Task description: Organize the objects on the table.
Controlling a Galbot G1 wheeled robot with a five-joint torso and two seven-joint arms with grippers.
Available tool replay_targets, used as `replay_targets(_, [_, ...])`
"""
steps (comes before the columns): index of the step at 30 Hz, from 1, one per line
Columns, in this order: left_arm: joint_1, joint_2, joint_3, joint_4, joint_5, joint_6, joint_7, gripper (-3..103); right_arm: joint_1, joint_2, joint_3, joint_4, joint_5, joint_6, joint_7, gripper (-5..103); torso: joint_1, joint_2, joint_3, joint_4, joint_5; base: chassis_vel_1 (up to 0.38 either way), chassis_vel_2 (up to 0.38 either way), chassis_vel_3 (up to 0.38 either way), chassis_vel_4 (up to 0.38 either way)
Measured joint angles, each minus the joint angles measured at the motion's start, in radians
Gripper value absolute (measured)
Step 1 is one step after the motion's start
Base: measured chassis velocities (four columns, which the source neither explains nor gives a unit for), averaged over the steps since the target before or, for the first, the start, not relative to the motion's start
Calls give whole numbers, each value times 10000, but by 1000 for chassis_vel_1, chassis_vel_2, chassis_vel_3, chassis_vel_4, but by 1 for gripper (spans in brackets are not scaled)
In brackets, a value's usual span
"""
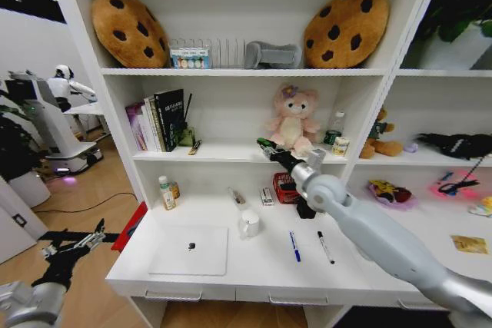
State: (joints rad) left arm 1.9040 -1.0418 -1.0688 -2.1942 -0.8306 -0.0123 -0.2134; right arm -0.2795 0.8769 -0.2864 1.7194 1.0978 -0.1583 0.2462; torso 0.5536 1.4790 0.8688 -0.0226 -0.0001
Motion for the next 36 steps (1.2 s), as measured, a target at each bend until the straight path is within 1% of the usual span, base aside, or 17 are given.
replay_targets(2, [0, 0, 0, -1, 1, 0, 2, 100, 664, 409, -537, -792, -40, 10, 12, 36, 0, 0, -1, 0, -3, 0, 0, 0, 0])
replay_targets(3, [0, 0, 0, -1, 1, 0, 2, 100, 664, 409, -537, -792, -40, 10, 12, 36, 0, 0, -1, 0, -3, 0, 0, 0, 0])
replay_targets(5, [0, 0, 0, -1, 0, 0, 2, 100, 1113, 734, -979, -1603, -54, 31, 23, 36, 0, 0, 0, 1, 0, 0, 0, 0, 0])
replay_targets(6, [0, 0, 0, -1, 0, 0, 2, 100, 1113, 734, -979, -1603, -54, 31, 23, 36, 0, 0, 0, 1, 0, 0, 0, 0, 0])
replay_targets(9, [0, 0, 0, -1, 0, 0, 0, 100, 1530, 991, -1461, -2396, 70, 48, 35, 36, 1, 0, 0, -4, 1, 0, 0, 0, 0])
replay_targets(13, [0, 0, 0, -1, 0, 0, 0, 100, 1820, 1212, -1808, -2894, 283, 52, 35, 36, 0, 0, -1, -3, 1, 0, 0, 0, 0])
replay_targets(17, [0, 0, 0, -1, 0, 0, 0, 100, 1981, 1397, -2054, -3185, 517, 29, 91, 36, 0, 2, -1, -2, 0, 0, 0, 0, 0])
replay_targets(26, [0, 0, 0, 0, 0, 0, 0, 100, 1995, 1687, -2261, -3270, 439, -76, 312, 36, -1, 2, -3, -1, 0, 0, 0, 0, 0])
replay_targets(27, [0, 0, 0, -1, 0, 0, 0, 100, 1981, 1701, -2261, -3253, 424, -95, 345, 33, -1, 3, -3, -1, 0, 0, 0, 0, 0])
replay_targets(28, [0, 0, 0, -1, 0, 0, 0, 100, 1953, 1704, -2254, -3227, 412, -122, 366, 37, -2, 2, -3, -1, 0, 0, 0, 0, 0])
replay_targets(29, [0, 0, 0, -1, 0, 0, 0, 100, 1953, 1704, -2254, -3227, 412, -122, 366, 37, -2, 2, -3, -1, 0, 0, 0, 0, 0])
replay_targets(31, [0, 0, 0, 0, 0, 0, 0, 100, 1902, 1668, -2239, -3160, 339, -140, 371, 48, -2, 3, -3, 0, 0, 0, 0, 0, 0])
replay_targets(32, [0, 0, 0, 0, 0, 0, 0, 100, 1878, 1647, -2228, -3126, 275, -134, 372, 48, -2, 3, -3, 0, 0, 0, 0, 0, 0])
replay_targets(33, [0, 0, 0, 0, 0, 0, 0, 100, 1854, 1631, -2203, -3068, 264, -133, 409, 54, -2, 3, -3, -2, 0, 0, 0, 0, 0])
replay_targets(34, [0, 0, 0, 0, 0, 0, 0, 100, 1854, 1631, -2203, -3068, 264, -133, 409, 54, -2, 3, -3, -2, 0, 0, 0, 0, 0])
replay_targets(35, [0, 1, 0, 0, 0, 0, 0, 100, 1822, 1617, -2150, -2970, 291, -141, 549, 59, -2, 2, -2, -2, 1, 0, 0, 0, 0])
replay_targets(36, [0, 1, 0, 0, 0, 0, 0, 100, 1822, 1617, -2150, -2970, 291, -141, 549, 59, -2, 2, -2, -2, 1, 0, 0, 0, 0])
